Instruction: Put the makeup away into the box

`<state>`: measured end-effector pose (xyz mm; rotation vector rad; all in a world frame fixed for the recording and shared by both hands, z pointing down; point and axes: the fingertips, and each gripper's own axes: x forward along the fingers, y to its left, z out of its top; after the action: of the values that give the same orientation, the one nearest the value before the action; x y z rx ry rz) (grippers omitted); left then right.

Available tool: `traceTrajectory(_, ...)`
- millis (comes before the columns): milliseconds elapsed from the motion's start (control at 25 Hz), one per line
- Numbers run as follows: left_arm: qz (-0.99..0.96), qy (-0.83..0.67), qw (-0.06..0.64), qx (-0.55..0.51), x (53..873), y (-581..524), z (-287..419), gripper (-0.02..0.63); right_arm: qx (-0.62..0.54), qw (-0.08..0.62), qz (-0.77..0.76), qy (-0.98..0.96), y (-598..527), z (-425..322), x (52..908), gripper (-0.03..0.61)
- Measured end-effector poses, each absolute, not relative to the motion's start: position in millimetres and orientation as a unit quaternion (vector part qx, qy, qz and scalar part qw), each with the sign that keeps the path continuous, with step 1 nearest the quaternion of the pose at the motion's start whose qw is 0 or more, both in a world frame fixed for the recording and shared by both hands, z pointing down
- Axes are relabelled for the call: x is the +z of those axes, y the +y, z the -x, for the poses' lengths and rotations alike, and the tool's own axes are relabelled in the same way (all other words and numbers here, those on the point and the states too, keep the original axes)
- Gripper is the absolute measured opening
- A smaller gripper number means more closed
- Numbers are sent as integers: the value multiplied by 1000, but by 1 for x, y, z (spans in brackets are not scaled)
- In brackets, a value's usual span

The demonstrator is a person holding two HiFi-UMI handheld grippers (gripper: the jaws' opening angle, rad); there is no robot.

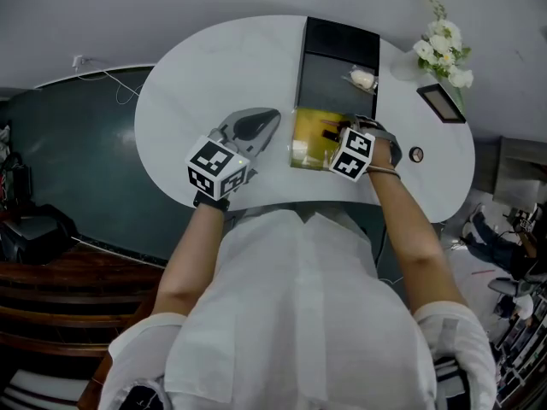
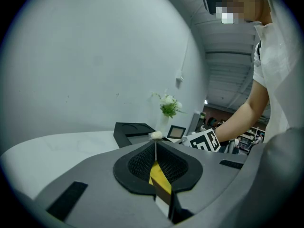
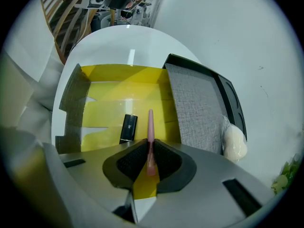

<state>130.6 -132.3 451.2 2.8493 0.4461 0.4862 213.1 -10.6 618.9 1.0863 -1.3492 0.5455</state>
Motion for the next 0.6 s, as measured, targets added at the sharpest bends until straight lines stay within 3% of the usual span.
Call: traceTrajectory(600, -968, 156, 111, 161, 452, -131, -138, 26, 248, 606, -475, -588, -6, -215, 623, 46)
